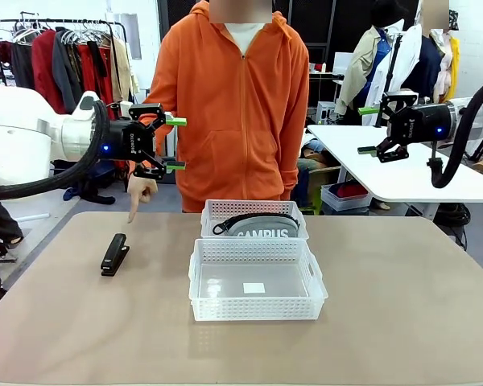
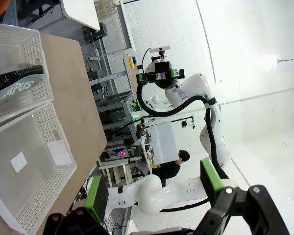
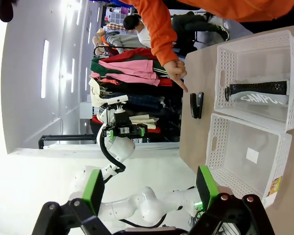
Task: Distribute items into two baskets.
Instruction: Pick up the Stapler that the person points to.
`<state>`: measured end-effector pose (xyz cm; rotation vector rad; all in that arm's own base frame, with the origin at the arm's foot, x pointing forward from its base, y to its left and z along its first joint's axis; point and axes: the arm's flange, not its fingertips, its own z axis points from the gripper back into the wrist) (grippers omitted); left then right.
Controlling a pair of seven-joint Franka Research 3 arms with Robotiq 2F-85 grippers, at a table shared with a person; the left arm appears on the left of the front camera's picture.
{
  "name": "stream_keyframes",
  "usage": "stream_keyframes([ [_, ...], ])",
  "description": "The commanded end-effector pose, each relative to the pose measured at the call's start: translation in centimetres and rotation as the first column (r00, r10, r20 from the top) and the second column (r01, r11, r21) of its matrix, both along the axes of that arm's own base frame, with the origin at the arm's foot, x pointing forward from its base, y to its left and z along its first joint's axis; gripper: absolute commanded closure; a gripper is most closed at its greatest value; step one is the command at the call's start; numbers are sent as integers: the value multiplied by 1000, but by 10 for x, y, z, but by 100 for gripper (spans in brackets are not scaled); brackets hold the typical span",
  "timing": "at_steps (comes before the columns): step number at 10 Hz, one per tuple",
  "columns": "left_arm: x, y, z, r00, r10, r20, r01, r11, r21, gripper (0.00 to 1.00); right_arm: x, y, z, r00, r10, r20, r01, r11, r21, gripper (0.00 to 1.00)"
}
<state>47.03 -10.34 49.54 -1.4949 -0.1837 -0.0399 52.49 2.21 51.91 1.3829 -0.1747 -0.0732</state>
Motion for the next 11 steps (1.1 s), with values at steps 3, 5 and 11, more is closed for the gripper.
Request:
stream_keyframes([
  [3, -1, 0, 3, 1000, -1, 4, 1, 1000, -4, 0, 0, 0, 3, 1000, -8, 4, 8, 1000, 22, 0],
  [5, -1, 0, 3, 1000, -1, 4, 1, 1000, -4, 0, 0, 0, 3, 1000, -8, 4, 8, 1000, 22, 0],
  [11, 1, 32, 17, 1000, 16, 21, -23, 901, 434, 0, 0, 0, 3, 1000, -8, 4, 8, 1000, 22, 0],
])
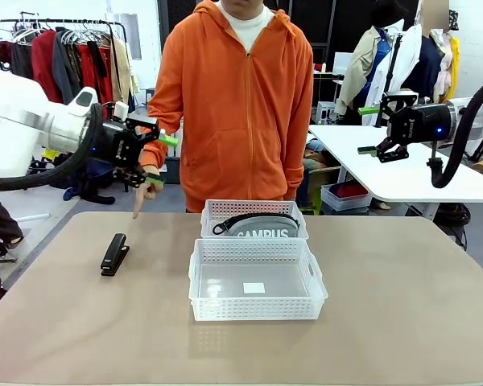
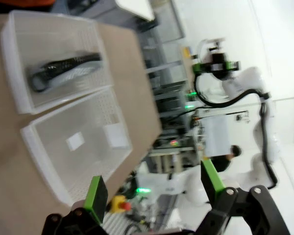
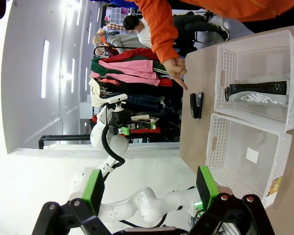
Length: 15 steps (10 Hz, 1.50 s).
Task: Distribute items into two baskets.
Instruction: Pick up the Stapler that the person points to.
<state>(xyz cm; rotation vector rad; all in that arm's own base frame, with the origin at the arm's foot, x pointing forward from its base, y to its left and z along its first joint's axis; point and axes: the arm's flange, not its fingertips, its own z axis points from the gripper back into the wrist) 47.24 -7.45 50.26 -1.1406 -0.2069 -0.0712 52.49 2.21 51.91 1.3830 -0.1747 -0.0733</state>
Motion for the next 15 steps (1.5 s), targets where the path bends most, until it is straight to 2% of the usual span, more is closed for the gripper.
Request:
stream_keyframes([
  [1, -2, 6, 13, 1000, -15, -10, 16, 980, 197, 0, 0, 0, 3, 1000, -8, 4, 8, 1000, 22, 0],
  [4, 4, 23, 25, 999, -3, 36, -14, 889, 457, 0, 0, 0, 3, 1000, -8, 4, 8, 1000, 22, 0],
  [5, 5, 26, 29, 999, 15, 45, -36, 840, 541, 0, 0, 0, 3, 1000, -8, 4, 8, 1000, 22, 0],
  [8, 5, 23, 31, 996, 24, 83, -79, 637, 767, 0, 0, 0, 3, 1000, -8, 4, 8, 1000, 22, 0],
  [10, 2, 13, 24, 995, 14, 100, -91, 553, 828, 0, 0, 0, 3, 1000, -8, 4, 8, 1000, 22, 0],
  [12, 8, 8, 8, 993, 23, 112, -108, 519, 848, 0, 0, 0, 3, 1000, -8, 4, 8, 1000, 22, 0],
  [13, 10, 9, 5, 988, 27, 151, -141, 555, 820, 0, 0, 0, 3, 1000, -8, 4, 8, 1000, 22, 0],
  [14, 8, 10, 17, 995, -10, 104, -82, 544, 835, 0, 0, 0, 3, 1000, -8, 4, 8, 1000, 22, 0],
  [15, 8, 10, 17, 995, -10, 104, -82, 544, 835, 0, 0, 0, 3, 1000, -8, 4, 8, 1000, 22, 0],
])
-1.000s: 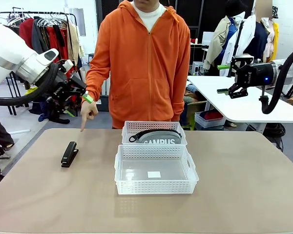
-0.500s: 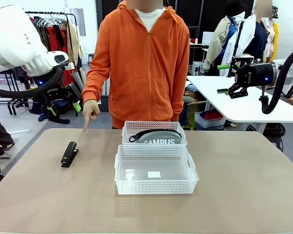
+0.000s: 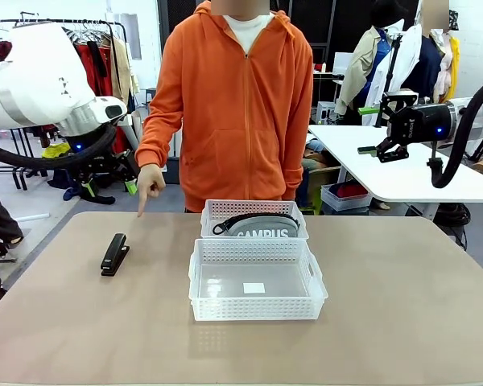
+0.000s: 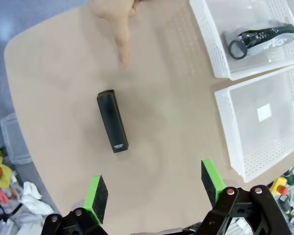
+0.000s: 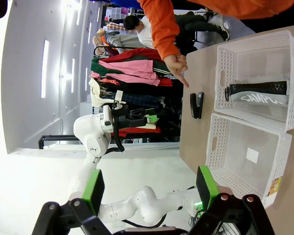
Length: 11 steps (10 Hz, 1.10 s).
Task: Distribute items into two baskets.
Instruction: Pick up the Stapler that the person points to.
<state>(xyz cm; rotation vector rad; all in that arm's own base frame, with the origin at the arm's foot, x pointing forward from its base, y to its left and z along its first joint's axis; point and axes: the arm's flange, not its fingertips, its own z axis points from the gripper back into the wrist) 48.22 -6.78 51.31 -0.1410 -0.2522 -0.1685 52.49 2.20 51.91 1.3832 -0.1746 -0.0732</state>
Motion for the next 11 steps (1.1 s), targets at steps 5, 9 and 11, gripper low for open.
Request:
stream_keyframes([
  [5, 17, -11, -33, 987, 156, 29, -159, 961, 227, 0, 0, 0, 3, 1000, -8, 4, 8, 1000, 22, 0],
  [9, 36, -16, -83, 975, 223, 15, -219, 937, 272, 0, 0, 0, 3, 1000, -8, 4, 8, 1000, 22, 0],
  [11, 47, -16, -106, 973, 229, -40, -210, 939, 271, 0, 0, 0, 3, 1000, -8, 4, 8, 1000, 22, 0],
])
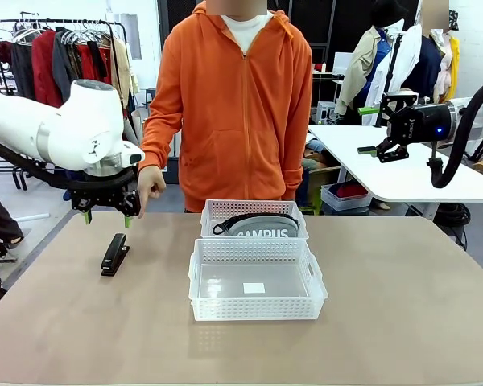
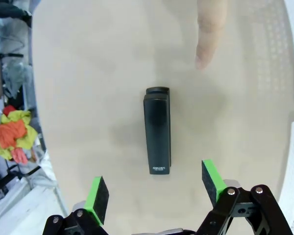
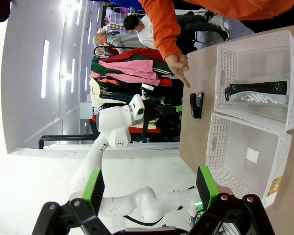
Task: Distribute items into two baskets.
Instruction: Pick up the Stapler that the person points to.
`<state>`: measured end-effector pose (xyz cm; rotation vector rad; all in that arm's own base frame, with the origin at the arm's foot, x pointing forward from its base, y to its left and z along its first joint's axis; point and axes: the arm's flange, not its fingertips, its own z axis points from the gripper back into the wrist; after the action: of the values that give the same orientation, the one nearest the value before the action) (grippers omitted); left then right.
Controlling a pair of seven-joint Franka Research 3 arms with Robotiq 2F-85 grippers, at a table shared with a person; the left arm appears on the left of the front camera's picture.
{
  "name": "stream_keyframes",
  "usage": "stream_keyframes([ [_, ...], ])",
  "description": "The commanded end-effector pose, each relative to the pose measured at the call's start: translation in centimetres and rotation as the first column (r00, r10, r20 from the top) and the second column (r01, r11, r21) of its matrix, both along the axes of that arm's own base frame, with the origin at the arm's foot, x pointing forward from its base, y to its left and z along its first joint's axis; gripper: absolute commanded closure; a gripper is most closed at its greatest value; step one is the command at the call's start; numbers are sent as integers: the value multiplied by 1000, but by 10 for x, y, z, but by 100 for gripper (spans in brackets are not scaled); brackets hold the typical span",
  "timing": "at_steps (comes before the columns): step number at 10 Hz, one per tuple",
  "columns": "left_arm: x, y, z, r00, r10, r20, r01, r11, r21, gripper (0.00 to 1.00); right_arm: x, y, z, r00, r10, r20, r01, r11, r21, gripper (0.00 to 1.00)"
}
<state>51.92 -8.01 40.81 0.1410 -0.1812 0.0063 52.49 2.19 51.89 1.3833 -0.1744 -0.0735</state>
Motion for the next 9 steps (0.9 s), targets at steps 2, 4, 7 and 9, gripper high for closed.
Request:
stream_keyframes([
  [2, 16, -4, -20, 999, 28, -28, -28, 1000, 7, 0, 0, 0, 3, 1000, -8, 5, 8, 1000, 22, 0],
  [4, 24, -2, -37, 999, 12, -44, -12, 1000, -11, 0, 0, 0, 3, 1000, -8, 5, 8, 1000, 22, 0],
  [7, 32, 1, -53, 998, -9, -59, 6, 999, -48, 0, 0, 0, 3, 1000, -8, 5, 8, 1000, 22, 0],
  [9, 37, 1, -64, 997, -17, -69, 13, 998, -57, 0, 0, 0, 3, 1000, -8, 5, 8, 1000, 22, 0],
])
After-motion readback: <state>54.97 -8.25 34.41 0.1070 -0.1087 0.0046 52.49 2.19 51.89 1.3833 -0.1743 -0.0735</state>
